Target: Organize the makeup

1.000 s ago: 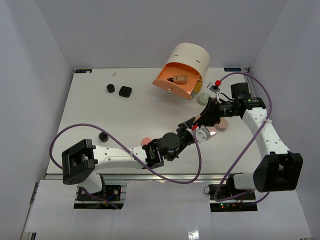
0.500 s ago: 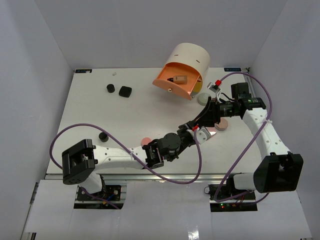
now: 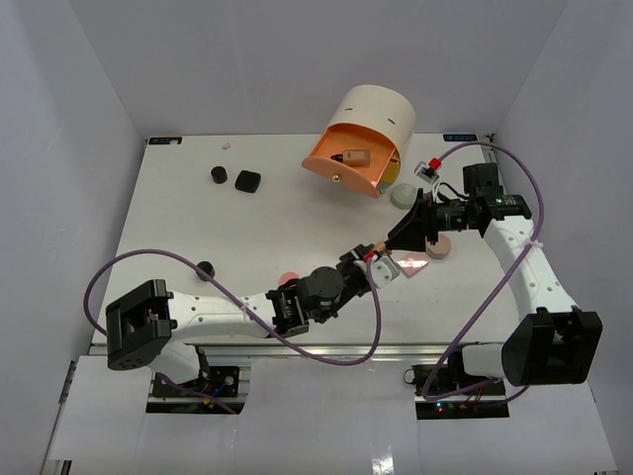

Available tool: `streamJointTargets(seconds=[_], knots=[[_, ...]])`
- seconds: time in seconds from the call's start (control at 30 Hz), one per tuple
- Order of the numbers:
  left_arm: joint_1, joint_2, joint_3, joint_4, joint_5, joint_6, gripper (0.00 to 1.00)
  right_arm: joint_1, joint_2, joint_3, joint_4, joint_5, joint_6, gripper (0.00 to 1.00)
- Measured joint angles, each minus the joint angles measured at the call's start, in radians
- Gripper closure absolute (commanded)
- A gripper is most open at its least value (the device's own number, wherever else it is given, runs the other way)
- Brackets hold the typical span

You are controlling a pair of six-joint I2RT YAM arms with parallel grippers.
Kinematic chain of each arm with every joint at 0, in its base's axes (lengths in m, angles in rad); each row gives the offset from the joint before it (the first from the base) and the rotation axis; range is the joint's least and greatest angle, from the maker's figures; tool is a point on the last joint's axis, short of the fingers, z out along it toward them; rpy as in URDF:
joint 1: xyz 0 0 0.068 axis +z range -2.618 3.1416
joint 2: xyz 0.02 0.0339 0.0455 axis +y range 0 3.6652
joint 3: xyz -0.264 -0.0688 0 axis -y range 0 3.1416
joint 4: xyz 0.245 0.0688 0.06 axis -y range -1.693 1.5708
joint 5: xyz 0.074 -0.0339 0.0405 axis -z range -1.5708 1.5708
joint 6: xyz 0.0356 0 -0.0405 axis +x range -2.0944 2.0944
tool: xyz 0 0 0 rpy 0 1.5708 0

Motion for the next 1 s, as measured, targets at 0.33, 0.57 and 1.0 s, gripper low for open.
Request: streamJointTargets(seconds=[0.33,0.57,1.0], knots=[[0.115,-0.144,-0.079,-0.082,0.029,-0.122,0.96,-0.088,-0.024,0.000,0.017,0.030,-0.016,0.34],[0.330,-0.160,0.003,-0.209,0.129,-0.244,0.96,-0.184,-0.155,-0.027,0.185,0.030,0.071,0.34],[0.568,0.234,0.669,-0.418,0.319,-0.372,0.94,-0.261,-0.257,-0.244,0.407,0.000,0.217,0.34]])
